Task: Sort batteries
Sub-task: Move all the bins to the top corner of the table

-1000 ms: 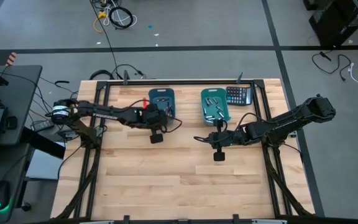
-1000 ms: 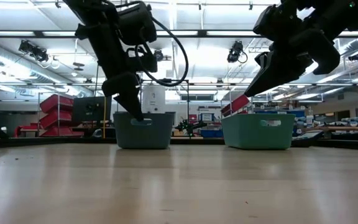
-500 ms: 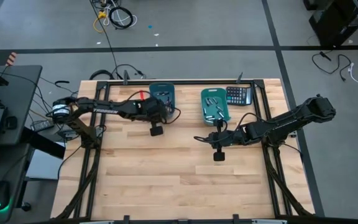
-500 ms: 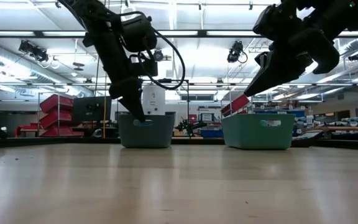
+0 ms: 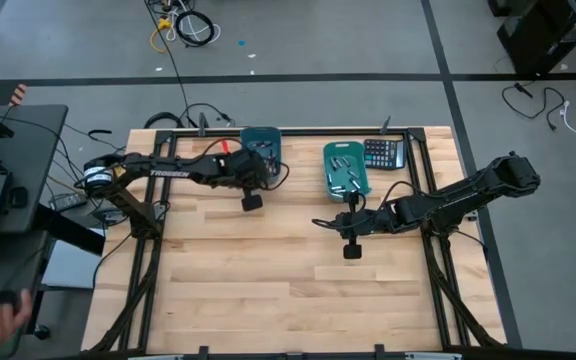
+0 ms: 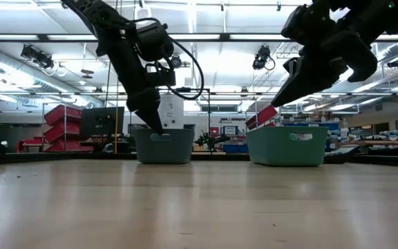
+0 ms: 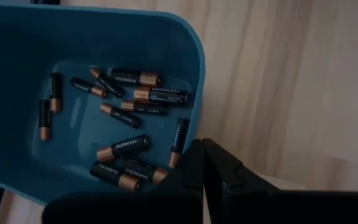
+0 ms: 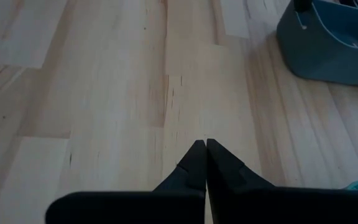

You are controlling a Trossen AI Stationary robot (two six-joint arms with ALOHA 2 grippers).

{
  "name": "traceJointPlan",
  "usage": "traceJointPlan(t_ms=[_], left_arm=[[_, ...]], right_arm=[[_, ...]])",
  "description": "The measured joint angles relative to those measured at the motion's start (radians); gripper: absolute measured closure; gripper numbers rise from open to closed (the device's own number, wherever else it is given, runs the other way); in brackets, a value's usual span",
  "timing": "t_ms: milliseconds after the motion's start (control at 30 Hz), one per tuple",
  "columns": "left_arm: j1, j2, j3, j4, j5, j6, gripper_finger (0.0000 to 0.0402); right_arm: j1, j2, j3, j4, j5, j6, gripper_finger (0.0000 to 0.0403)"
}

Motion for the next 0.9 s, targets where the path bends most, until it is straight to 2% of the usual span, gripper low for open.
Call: traceJointPlan(t_ms=[367,533,700,900], left_arm=[[0.02,0.0,0.0,0.02,0.022,0.01,0.0402],[-0.008,-0.012,0.0,0.023,0.047,-0.004,0.0402],[-0.05,-0.018,0.001,0.017,0.038,-0.036,0.0402],[-0.143,-0.017,0.001,0.054,0.022,-0.097,0.0402]], right_arm=[[0.0,0.0,0.0,0.002,0.0,0.0,0.0403],[0.0,-0.001,0.0,0.001,0.0,0.012,0.0403],[0.001,-0.009,0.016,-0.027,-0.076,0.066,0.0403],[-0.014,-0.069,0.095,-0.208,-0.078,0.202,0.0403]])
